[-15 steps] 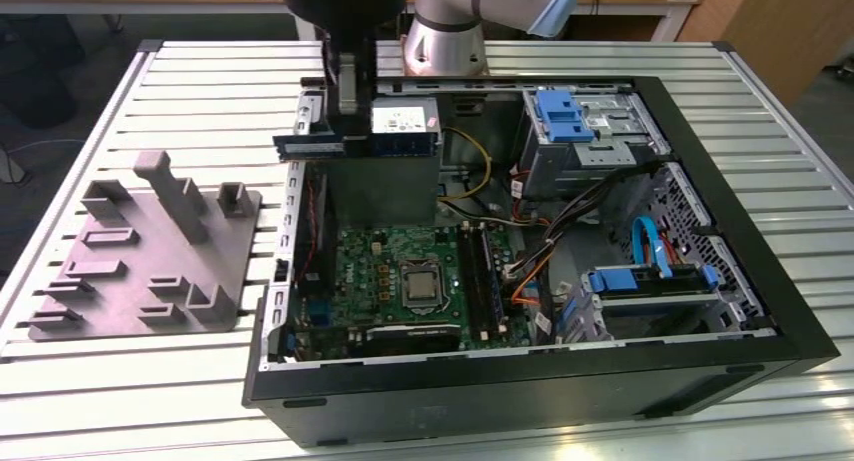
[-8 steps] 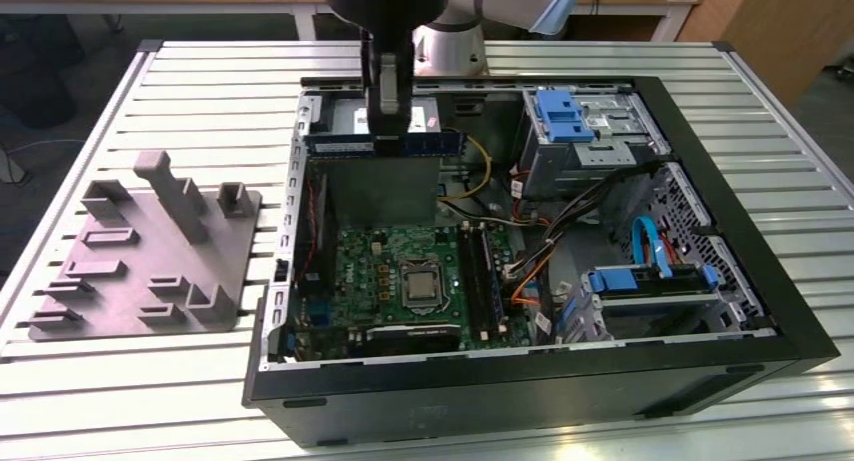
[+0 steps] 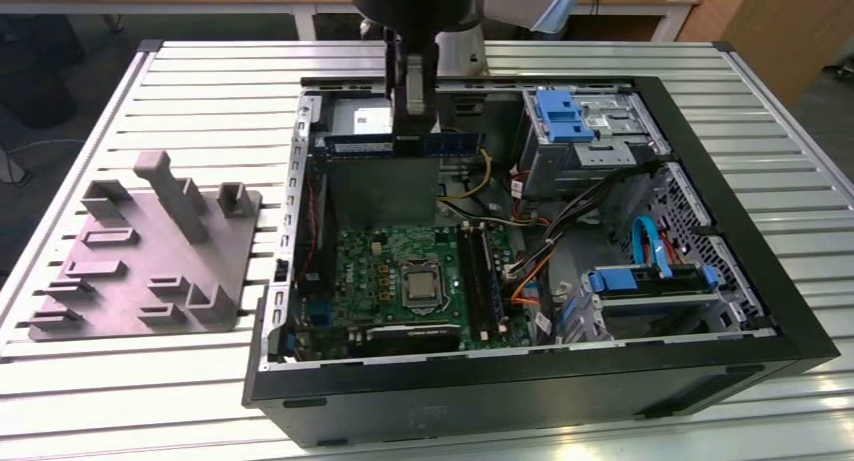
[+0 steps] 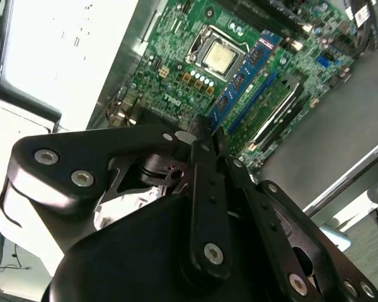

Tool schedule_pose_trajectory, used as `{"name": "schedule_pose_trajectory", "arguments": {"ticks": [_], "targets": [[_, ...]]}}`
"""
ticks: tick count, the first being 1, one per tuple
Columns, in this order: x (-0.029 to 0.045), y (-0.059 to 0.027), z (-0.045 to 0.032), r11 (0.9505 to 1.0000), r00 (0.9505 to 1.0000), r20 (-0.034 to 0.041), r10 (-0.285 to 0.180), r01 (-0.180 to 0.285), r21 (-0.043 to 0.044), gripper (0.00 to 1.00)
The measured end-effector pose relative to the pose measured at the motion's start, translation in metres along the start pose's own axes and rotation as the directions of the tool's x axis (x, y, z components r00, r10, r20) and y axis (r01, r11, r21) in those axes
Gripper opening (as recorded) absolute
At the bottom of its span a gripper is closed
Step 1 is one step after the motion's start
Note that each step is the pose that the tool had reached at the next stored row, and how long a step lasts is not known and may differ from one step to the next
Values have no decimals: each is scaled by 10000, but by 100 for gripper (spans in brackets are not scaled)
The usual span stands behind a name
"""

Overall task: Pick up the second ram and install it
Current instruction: 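Pick up the second ram and move it above second insertion slot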

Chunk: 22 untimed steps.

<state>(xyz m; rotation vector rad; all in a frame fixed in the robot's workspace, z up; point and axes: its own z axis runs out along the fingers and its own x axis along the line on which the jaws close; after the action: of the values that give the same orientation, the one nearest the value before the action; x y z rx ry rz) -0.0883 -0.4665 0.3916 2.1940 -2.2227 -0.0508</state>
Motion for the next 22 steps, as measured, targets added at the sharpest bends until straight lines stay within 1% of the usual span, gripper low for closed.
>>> {"name": "schedule_pose_trajectory", "arguments": {"ticks": [6, 22], "targets": [[-2, -156, 12, 10000, 10000, -1, 0, 0, -15, 14], [-6, -525, 65, 10000, 10000, -1, 1, -1, -41, 14]]}}
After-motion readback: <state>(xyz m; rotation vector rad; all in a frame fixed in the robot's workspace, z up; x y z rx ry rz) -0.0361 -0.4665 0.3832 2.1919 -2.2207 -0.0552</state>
